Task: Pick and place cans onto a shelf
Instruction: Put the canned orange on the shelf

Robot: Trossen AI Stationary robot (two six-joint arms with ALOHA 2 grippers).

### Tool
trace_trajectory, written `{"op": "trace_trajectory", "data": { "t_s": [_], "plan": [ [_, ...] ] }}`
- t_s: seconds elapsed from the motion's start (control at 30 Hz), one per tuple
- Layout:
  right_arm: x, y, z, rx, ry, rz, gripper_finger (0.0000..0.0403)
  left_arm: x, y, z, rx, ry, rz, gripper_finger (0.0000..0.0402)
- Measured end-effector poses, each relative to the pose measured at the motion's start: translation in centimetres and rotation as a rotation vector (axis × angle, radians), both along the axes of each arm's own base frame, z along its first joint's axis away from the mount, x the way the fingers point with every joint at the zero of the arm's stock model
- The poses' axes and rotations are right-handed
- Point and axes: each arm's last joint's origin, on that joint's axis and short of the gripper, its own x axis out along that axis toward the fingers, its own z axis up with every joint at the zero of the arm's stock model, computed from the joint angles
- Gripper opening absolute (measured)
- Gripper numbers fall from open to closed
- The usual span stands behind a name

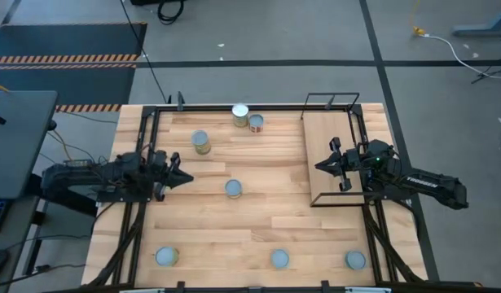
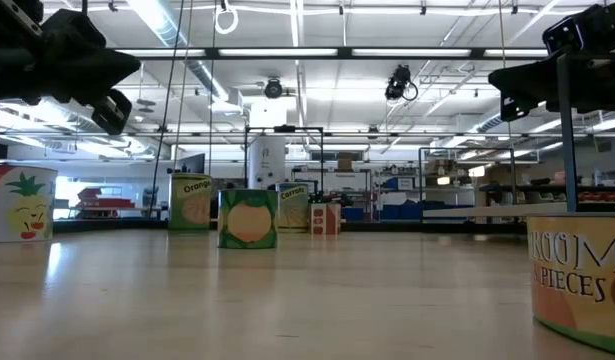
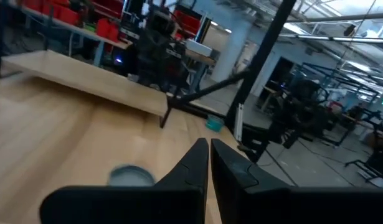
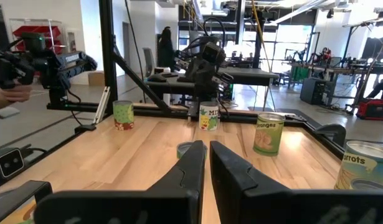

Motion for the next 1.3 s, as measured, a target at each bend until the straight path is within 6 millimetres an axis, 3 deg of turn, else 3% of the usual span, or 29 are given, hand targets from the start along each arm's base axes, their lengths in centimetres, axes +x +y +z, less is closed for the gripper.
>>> {"op": "trace_trajectory", "data": {
  "t_s": [0.4,0.77,0.87,1.0,1.2,1.3],
  "plan": [
    [0.0,0.0,0.0,0.000,0.000,0.000,0.0034,1.5,-3.2,-1.1,0.066,0.108,0.138,0.0024],
    [0.0,0.0,0.0,0.000,0.000,0.000,0.0034,3.7,-3.1,-3.0,0.271,0.210,0.303,0.0035],
    [0.0,0.0,0.0,0.000,0.000,0.000,0.0034,4.3,-2.8,-3.7,0.267,0.244,0.329,0.0072],
    [0.0,0.0,0.0,0.000,0.000,0.000,0.0034,5.6,-2.8,-3.9,0.273,0.280,0.354,0.0158],
    [0.0,0.0,0.0,0.000,0.000,0.000,0.0034,9.4,-2.5,-3.3,0.290,0.332,0.422,0.0313],
    [0.0,0.0,0.0,0.000,0.000,0.000,0.0034,11.6,-2.6,-3.6,0.332,0.373,0.396,0.0362]
  ]
}}
